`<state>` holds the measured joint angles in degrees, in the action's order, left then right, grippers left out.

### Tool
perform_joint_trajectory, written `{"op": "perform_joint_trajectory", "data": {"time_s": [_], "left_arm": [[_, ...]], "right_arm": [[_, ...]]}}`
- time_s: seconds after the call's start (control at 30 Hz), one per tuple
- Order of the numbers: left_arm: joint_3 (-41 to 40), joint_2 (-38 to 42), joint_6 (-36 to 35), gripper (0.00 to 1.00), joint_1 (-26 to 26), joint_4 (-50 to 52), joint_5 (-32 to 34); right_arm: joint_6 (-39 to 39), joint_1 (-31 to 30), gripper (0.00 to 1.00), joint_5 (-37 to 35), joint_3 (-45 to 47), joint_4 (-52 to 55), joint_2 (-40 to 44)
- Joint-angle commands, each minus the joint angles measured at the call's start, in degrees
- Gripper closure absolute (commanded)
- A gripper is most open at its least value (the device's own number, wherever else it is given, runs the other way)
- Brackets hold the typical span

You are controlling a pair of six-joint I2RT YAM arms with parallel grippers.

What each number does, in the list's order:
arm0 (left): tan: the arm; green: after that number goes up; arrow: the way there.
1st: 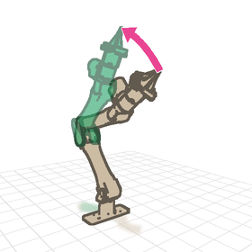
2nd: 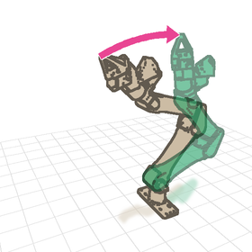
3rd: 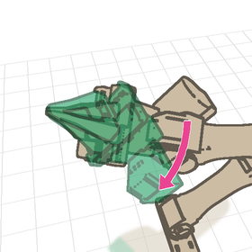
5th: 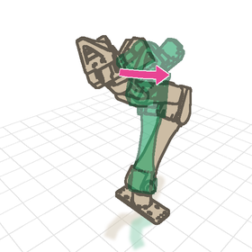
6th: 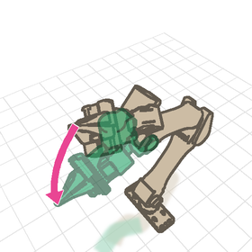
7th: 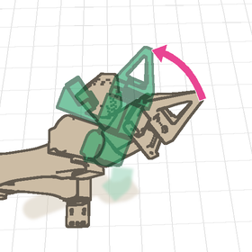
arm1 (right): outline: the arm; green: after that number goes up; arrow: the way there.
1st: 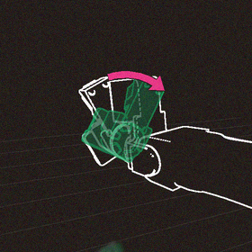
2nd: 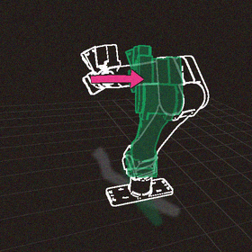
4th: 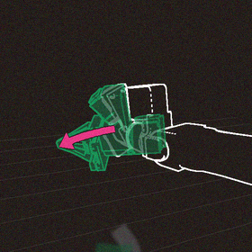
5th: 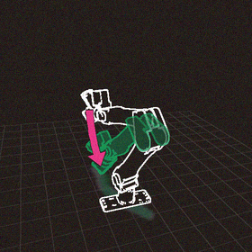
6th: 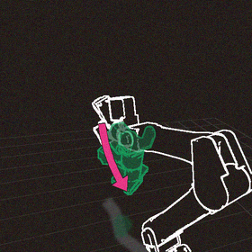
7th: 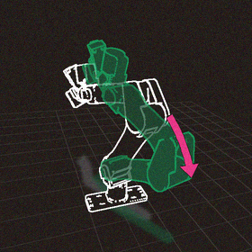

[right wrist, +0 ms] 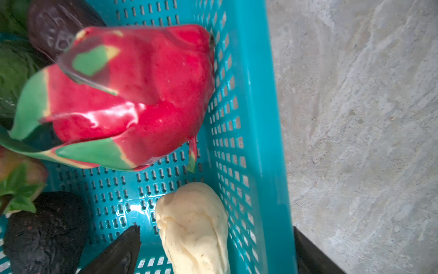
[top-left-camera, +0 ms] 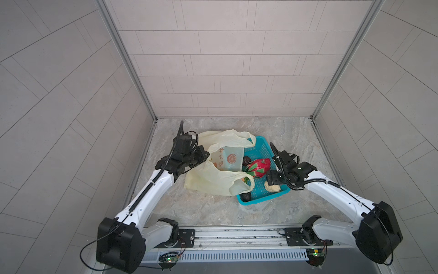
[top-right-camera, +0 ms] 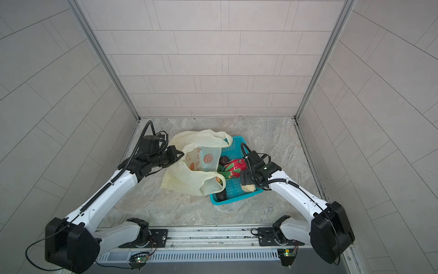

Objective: Place the fruits into the plastic bag
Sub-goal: Pick up the fruit from the bin.

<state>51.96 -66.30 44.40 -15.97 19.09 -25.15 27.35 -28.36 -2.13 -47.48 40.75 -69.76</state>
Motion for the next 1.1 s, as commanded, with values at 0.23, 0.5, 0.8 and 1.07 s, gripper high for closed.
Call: {"op": "perform_joint_trajectory", "data": {"time_s": [0.23, 0.5, 0.8, 1.07], "left_arm": [[1.8, 1.9, -2.6, 1.00, -0.8, 2.4, 1.4], [1.8, 2.5, -4.2, 1.00, -0.8, 2.5, 1.6], [2.7, 1.6, -5.0, 1.00, -0.8, 3.4, 1.9], [2.7, 1.3, -5.3, 1.00, -0.8, 3.8, 1.7]], "right_arm": [[-1.7, -7.3, 0.07, -9.7, -7.7, 7.0, -4.9], [-5.5, -7.9, 0.06, -16.9, -12.0, 10.5, -0.4], [-10.3, -12.5, 0.11, 3.5, -8.7, 10.7, -5.5], [-7.1, -12.5, 0.11, -1.5, -7.6, 9.0, -13.6]]}}
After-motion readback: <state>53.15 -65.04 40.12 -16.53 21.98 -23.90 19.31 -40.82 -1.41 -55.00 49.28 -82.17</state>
